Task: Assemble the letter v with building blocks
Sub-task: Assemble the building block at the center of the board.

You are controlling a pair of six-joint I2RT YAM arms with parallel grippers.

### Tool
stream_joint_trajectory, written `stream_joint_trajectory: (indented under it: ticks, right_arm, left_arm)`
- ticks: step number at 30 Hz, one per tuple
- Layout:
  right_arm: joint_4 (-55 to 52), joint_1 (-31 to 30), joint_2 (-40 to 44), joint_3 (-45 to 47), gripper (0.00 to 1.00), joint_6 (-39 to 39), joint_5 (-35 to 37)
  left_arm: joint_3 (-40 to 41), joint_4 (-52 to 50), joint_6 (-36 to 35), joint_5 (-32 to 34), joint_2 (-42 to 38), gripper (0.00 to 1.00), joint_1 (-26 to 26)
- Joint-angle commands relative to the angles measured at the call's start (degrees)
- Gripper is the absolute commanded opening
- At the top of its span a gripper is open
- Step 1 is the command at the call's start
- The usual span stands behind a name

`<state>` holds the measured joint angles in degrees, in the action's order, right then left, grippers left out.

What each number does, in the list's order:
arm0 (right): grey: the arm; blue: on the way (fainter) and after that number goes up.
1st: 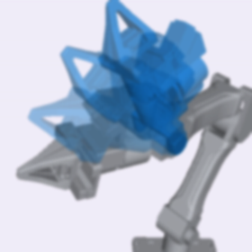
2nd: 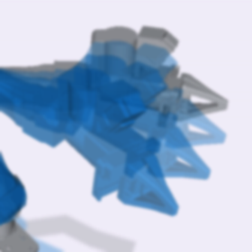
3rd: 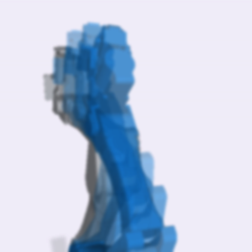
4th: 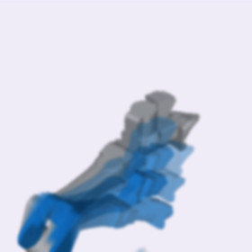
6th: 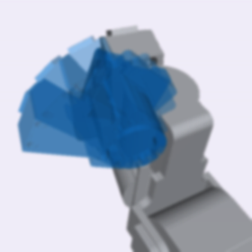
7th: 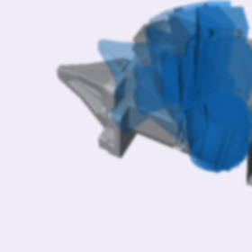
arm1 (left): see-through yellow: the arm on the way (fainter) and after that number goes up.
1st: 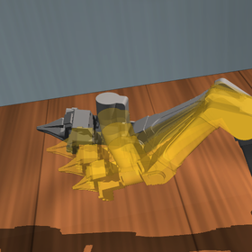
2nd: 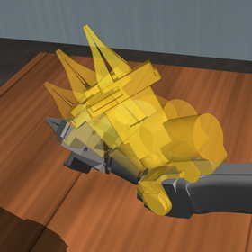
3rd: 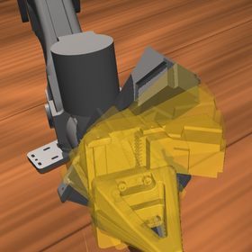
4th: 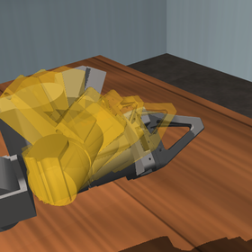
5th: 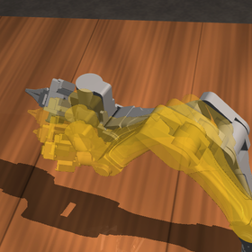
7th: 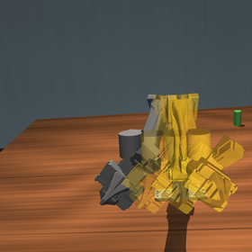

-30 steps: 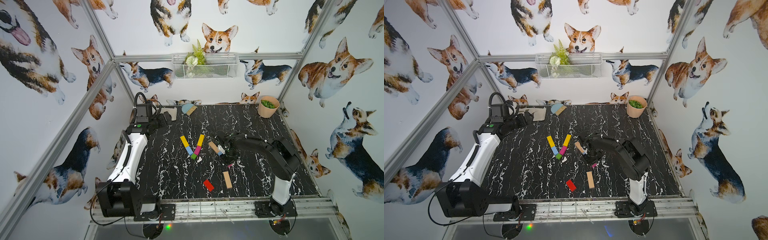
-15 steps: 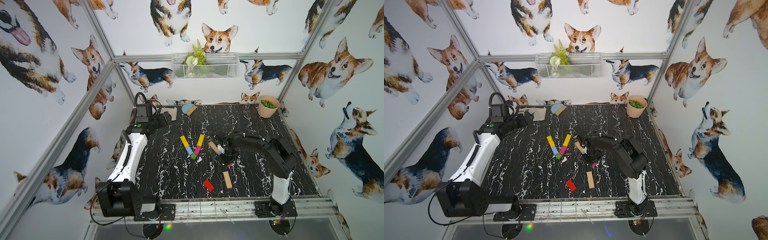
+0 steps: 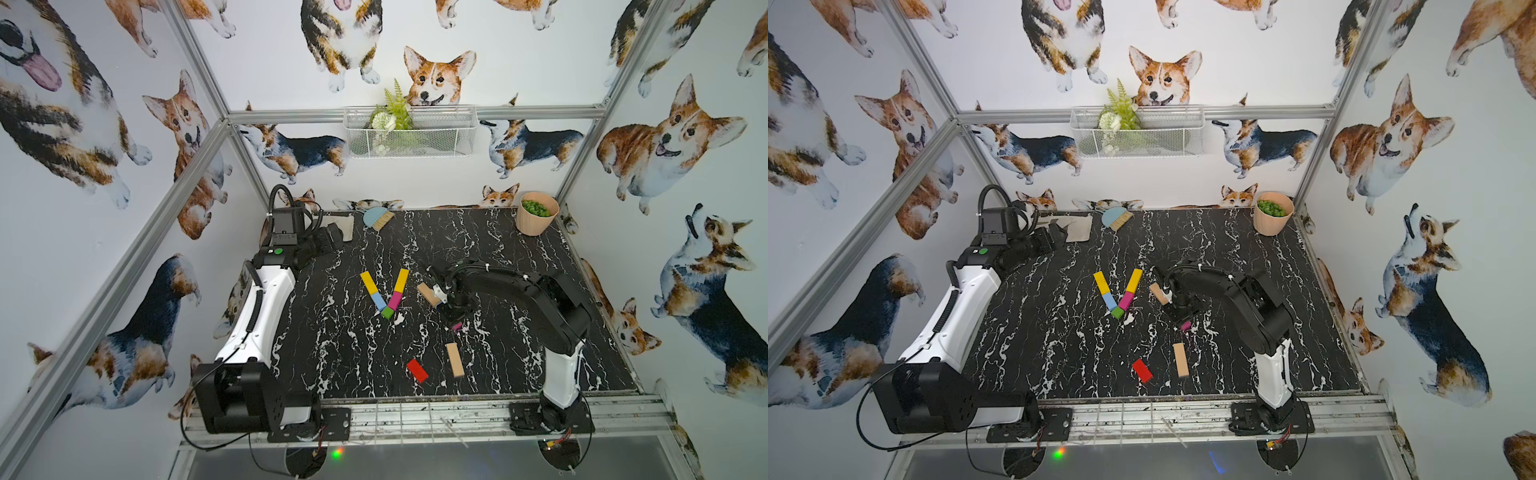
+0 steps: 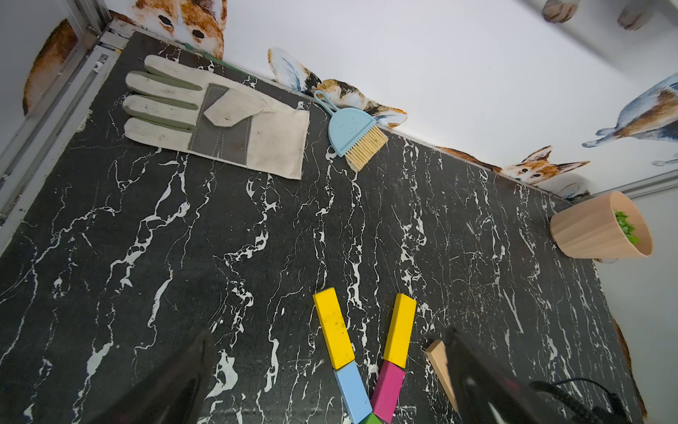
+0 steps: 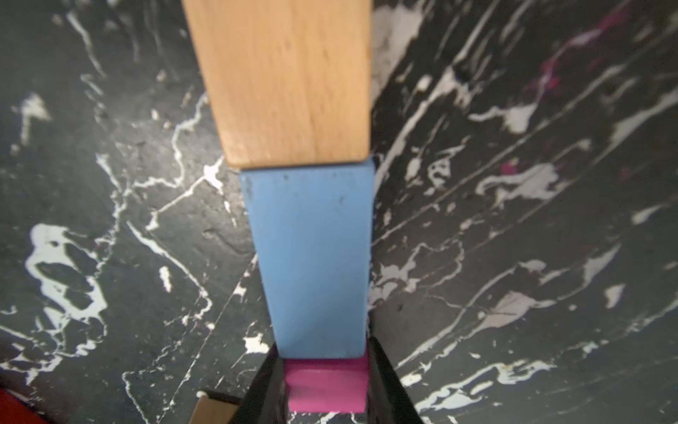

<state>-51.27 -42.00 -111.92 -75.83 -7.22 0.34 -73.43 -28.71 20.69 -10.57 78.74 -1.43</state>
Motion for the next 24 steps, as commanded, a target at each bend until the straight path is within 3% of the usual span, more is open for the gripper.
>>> stream_joint_trajectory:
  ticks: [1, 16, 24]
  right_arm:
    - [5.1, -0.1, -0.8, 0.1, 0.26, 1.3, 1.2]
    - [5.5, 0.3, -1.4, -0.7, 0.27, 0.6, 0.8]
    - [5.5, 0.3, -1.4, -0.8, 0.34, -0.1, -0.1]
  left_arm:
    - [-0.2, 0.6, -0.3, -0.2, 0.0, 1.00, 0.1]
    - [-0.2, 0.5, -0.3, -0.2, 0.0, 1.00, 0.1]
    - [-0.1, 0.5, -0.4, -0.1, 0.0, 1.00, 0.0]
